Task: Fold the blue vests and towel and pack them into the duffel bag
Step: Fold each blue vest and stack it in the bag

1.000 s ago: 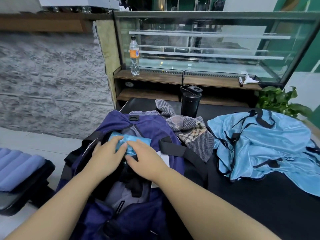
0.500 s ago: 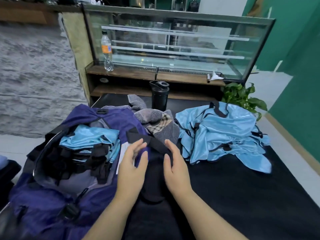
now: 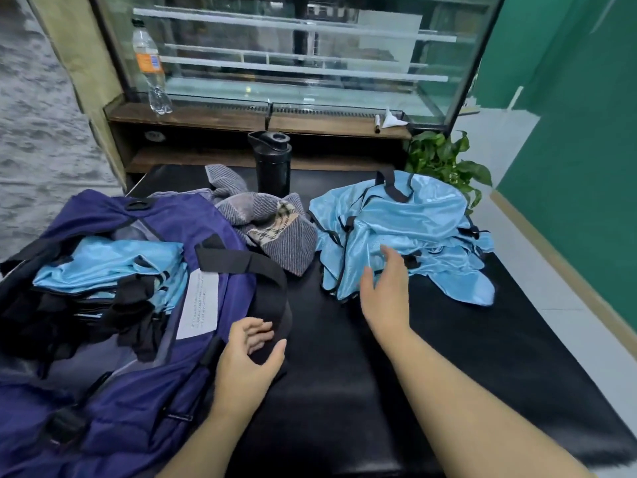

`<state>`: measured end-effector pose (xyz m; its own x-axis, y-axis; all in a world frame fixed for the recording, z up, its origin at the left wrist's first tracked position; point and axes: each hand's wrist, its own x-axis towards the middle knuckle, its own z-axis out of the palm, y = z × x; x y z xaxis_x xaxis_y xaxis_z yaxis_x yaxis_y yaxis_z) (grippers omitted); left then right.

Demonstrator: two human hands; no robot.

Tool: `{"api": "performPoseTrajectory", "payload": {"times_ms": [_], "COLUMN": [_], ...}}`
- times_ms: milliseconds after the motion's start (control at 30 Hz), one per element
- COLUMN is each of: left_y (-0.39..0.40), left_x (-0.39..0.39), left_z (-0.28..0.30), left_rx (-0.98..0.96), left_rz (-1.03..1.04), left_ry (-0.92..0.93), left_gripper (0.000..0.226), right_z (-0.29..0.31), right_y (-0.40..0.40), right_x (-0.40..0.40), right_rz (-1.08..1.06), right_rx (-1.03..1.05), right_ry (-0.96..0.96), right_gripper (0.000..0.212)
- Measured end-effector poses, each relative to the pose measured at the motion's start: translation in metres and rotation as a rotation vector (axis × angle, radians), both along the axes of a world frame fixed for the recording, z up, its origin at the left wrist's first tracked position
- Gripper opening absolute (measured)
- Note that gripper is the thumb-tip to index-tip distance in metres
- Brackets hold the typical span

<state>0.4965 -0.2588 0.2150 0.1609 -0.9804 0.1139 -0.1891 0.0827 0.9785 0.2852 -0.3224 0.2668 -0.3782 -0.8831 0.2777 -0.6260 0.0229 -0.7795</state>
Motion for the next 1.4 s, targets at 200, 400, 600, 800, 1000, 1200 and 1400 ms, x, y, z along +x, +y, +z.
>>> {"api": "performPoseTrajectory", "payload": {"times_ms": [200,400,600,800,1000,1200,1400], "left_y": [0.000,-0.002,-0.003,0.000,-0.005,0.009,0.050], "left_x": [-0.001,0.000,0.000,0.000,-0.003,-0.023,-0.042], "left_z": [-0.006,-0.009,-0.007,-0.006,0.010,0.048,0.090], "left_rx": [-0.041,-0.069,-0.054,-0.033,0.034,0.054,-0.202], "left_rz": [0.027,0.030,0.026,0.009,-0.004,-0.029,-0.357], "left_ry": [-0.023,-0.008,-0.012,-0.046,0.071,0.081,-0.335], "left_gripper": [0.041,0.042,0.049,0.036,0.046,0.055,0.078], "right_z": [0.032,0.027,0.024,0.042,0.046,0.056,0.072], "right_y": [-0.054,-0.077,-0.056,-0.002,0.058,0.091,0.123], "right_x": [-0.042,-0.080,-0.073,-0.057,-0.039,-0.029,-0.006], "right_rz": [-0.174,-0.078,-0.006,-0.043,-0.070,0.056,0.268], "right_rx": [0.047,0.389,0.069,0.034,-0.037,0.045,0.120], "right_ry": [0.206,0.435,0.193,-0.063,-0.231,-0.300,-0.360], "right_gripper": [0.037,0.032,0.019,0.017,0.014,0.015,0.014]}}
